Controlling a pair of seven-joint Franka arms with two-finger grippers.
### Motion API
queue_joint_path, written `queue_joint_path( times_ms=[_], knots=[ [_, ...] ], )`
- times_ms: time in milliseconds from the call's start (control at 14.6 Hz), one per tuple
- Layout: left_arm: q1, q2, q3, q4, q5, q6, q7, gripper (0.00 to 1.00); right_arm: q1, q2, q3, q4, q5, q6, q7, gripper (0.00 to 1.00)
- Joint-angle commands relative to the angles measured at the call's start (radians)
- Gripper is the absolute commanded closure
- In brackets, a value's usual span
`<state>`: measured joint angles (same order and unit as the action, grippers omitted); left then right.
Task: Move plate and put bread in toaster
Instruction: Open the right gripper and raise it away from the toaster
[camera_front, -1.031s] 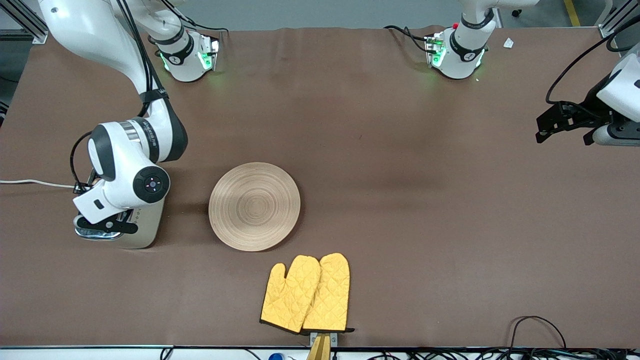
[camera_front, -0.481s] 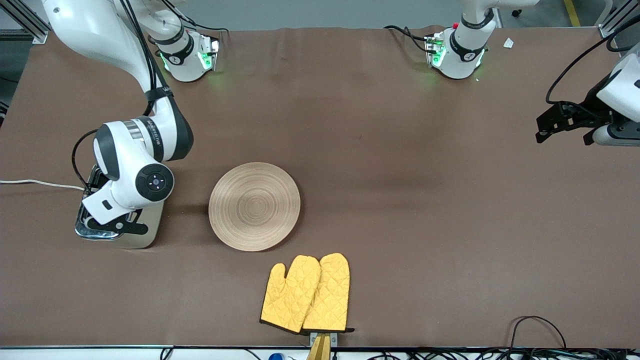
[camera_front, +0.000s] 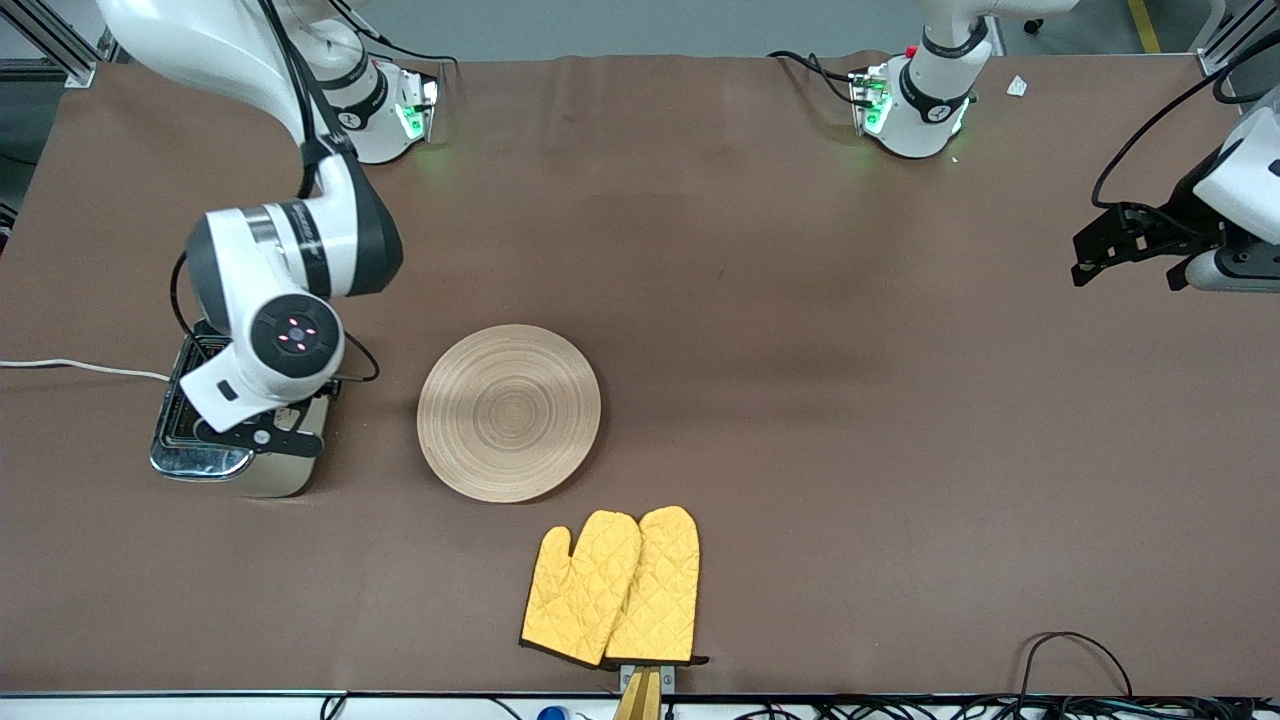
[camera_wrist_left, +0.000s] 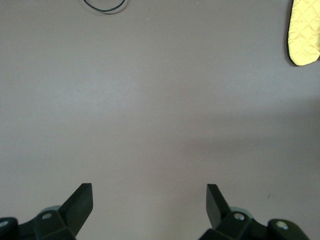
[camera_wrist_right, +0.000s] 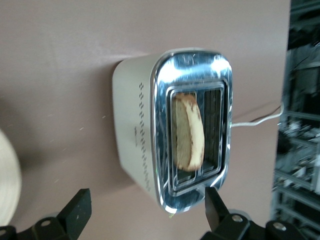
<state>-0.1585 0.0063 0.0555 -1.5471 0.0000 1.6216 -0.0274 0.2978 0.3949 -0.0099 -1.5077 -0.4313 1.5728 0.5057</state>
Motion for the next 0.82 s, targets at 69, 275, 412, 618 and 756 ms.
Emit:
queue_joint_path(
  times_ms=[69, 275, 412, 618, 756],
  knots=[
    [-0.003, -0.002, -0.003, 0.005, 0.023, -0.003, -0.014, 0.0, -0.04, -0.117, -0.002, 0.004, 0.167, -0.057, 0.008, 0.0],
    [-0.003, -0.002, -0.003, 0.005, 0.023, -0.003, -0.014, 0.0, -0.092, -0.201, -0.001, -0.002, 0.229, -0.085, -0.007, 0.0],
    [-0.003, -0.002, -0.003, 0.005, 0.023, -0.003, -0.014, 0.0, -0.117, -0.261, -0.001, -0.002, 0.246, -0.115, -0.071, 0.0],
    [-0.003, -0.002, -0.003, 0.005, 0.023, -0.003, -0.014, 0.0, -0.195, -0.327, 0.004, -0.011, 0.305, -0.135, -0.2, 0.0],
    [-0.003, -0.002, -0.003, 0.005, 0.023, -0.003, -0.014, 0.0, -0.276, -0.393, 0.005, -0.064, 0.402, -0.119, -0.339, 0.0]
  ],
)
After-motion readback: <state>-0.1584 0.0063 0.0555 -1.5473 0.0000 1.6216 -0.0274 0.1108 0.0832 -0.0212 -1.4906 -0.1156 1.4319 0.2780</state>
